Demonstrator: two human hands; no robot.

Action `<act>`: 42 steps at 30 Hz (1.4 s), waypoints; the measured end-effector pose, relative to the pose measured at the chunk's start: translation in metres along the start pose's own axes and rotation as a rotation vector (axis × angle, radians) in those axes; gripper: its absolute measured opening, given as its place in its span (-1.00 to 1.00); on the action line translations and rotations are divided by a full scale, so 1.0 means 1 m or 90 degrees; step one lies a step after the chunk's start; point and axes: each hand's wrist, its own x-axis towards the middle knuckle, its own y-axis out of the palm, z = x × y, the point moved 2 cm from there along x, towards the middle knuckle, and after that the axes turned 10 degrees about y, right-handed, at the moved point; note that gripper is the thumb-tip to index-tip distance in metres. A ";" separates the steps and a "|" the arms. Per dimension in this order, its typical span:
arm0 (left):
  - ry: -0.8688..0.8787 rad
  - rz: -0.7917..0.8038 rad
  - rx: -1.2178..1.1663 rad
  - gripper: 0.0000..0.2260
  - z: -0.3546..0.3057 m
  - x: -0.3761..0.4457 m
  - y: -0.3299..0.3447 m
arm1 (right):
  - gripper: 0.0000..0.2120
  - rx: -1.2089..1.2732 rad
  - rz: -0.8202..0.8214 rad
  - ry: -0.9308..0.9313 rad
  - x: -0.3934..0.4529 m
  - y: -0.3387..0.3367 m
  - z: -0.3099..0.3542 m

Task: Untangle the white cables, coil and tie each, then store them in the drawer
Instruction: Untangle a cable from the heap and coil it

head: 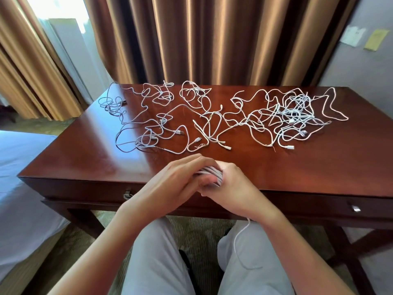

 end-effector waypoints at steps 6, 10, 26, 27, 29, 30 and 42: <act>-0.075 -0.170 -0.078 -0.78 0.000 0.000 0.008 | -0.90 0.051 0.024 -0.005 -0.001 0.004 0.000; -0.166 -0.251 -0.172 -0.80 0.003 0.001 0.006 | -0.84 0.087 0.033 -0.023 -0.003 0.000 -0.009; -0.084 -0.146 -0.098 -0.79 0.008 0.005 0.005 | -0.47 0.200 0.262 0.113 -0.009 -0.010 -0.005; -0.090 -0.146 -0.108 -0.79 0.008 0.005 0.005 | -0.44 0.194 0.270 0.112 -0.009 -0.010 -0.005; -0.127 -0.164 -0.144 -0.80 0.010 0.005 0.008 | -0.45 0.181 0.257 0.092 -0.008 -0.011 -0.006; -0.154 -0.186 -0.157 -0.81 0.011 0.005 0.010 | -0.48 0.180 0.231 0.073 -0.008 -0.011 -0.007; -0.516 -0.391 -0.574 -0.68 0.009 0.013 0.026 | -0.76 -0.192 -0.161 -0.104 -0.026 0.009 -0.011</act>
